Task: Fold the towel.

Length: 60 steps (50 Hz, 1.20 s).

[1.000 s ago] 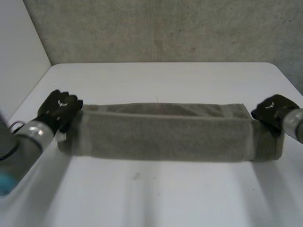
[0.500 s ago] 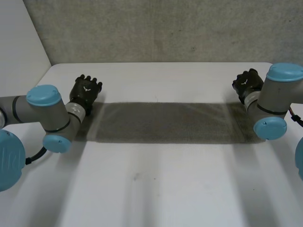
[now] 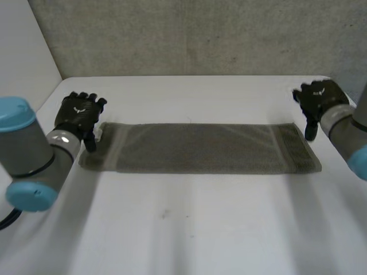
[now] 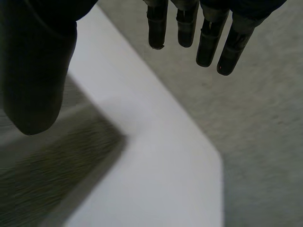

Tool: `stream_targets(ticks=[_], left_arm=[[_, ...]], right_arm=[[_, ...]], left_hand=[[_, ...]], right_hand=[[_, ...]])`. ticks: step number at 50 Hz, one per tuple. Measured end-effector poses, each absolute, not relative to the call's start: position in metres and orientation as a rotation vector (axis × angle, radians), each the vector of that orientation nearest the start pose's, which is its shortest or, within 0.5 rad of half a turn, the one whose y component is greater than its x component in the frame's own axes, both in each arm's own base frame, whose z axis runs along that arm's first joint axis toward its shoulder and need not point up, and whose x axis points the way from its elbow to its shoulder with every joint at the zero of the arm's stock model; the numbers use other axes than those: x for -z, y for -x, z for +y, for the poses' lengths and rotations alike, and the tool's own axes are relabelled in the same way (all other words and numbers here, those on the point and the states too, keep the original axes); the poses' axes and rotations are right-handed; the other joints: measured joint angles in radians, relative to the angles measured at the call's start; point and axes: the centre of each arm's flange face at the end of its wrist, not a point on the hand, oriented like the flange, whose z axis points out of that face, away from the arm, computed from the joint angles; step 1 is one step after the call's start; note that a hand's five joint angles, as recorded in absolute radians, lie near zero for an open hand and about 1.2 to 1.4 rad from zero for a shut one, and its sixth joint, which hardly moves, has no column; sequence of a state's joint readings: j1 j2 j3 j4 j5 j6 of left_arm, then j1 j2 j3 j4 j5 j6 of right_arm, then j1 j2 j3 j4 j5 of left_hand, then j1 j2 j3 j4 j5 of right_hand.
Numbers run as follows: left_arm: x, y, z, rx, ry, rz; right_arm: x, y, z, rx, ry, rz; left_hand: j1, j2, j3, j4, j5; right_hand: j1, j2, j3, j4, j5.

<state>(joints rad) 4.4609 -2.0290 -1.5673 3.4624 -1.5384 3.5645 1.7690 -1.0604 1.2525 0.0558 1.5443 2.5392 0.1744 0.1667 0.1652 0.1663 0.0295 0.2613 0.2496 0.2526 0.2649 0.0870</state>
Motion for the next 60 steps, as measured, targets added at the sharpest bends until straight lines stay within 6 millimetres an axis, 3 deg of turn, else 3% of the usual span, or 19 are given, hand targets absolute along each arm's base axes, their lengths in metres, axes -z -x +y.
stream_targets(ticks=[7,20,25,31,34,40,46,50,53,54,59,60], left_arm=[[-0.183,0.215,-0.301,2.077,-0.668,2.281],[-0.181,0.212,-0.295,2.125,-0.614,2.294],[-0.18,0.212,-0.295,2.133,-0.614,2.285],[-0.177,0.212,-0.293,2.136,-0.619,2.28],[-0.177,0.212,-0.293,2.137,-0.621,2.279],[-0.177,0.212,-0.292,2.139,-0.621,2.277],[-0.177,0.211,-0.292,2.141,-0.619,2.274],[-0.18,0.211,-0.291,2.149,-0.616,2.267],[-0.181,0.211,-0.291,2.153,-0.616,2.263],[-0.181,0.211,-0.291,2.154,-0.615,2.262],[-0.182,0.211,-0.29,2.157,-0.615,2.262],[-0.182,0.211,-0.29,2.157,-0.615,2.262]], right_arm=[[-0.188,-0.184,-0.337,1.779,0.964,2.544],[-0.141,-0.168,-0.351,1.751,0.938,2.52],[-0.129,-0.167,-0.358,1.733,0.96,2.533],[-0.118,-0.161,-0.369,1.721,0.983,2.568],[-0.116,-0.156,-0.376,1.721,0.979,2.593],[-0.124,-0.129,-0.394,1.786,0.91,2.705],[-0.154,-0.073,-0.416,1.955,0.832,2.9],[-0.174,-0.055,-0.424,2.049,0.899,2.954],[-0.191,-0.065,-0.427,2.131,0.979,2.91],[-0.198,-0.076,-0.426,2.169,1.019,2.864],[-0.231,-0.164,-0.409,2.323,1.213,2.524],[-0.237,-0.189,-0.4,2.344,1.261,2.426]], left_hand=[[0.0,0.0,0.0,0.0,0.0],[0.0,0.0,0.0,0.0,0.0],[0.0,0.0,0.0,0.0,0.0],[0.0,0.0,0.0,0.0,0.0],[0.0,0.0,0.0,0.0,0.0],[0.0,0.0,0.0,0.0,0.0],[0.0,0.0,0.0,0.0,0.0],[0.0,0.0,0.0,0.0,0.0],[0.0,0.0,0.0,0.0,0.0],[0.0,0.0,0.0,0.0,0.0],[0.0,0.0,0.0,0.0,0.0],[0.0,0.0,0.0,0.0,0.0]], right_hand=[[0.019,0.0,0.02,0.0,0.03],[0.078,0.08,0.083,0.065,0.088],[0.277,0.29,0.288,0.274,0.287],[0.921,0.922,0.908,0.901,0.903],[1.05,1.049,1.074,1.065,1.06],[1.051,1.049,1.083,1.073,1.064],[1.052,1.049,1.083,1.073,1.064],[1.052,1.049,1.083,1.073,1.068],[1.055,1.049,1.083,1.073,1.068],[1.056,1.049,1.083,1.073,1.068],[1.056,1.058,1.083,1.073,1.068],[1.056,1.058,1.083,1.073,1.068]])
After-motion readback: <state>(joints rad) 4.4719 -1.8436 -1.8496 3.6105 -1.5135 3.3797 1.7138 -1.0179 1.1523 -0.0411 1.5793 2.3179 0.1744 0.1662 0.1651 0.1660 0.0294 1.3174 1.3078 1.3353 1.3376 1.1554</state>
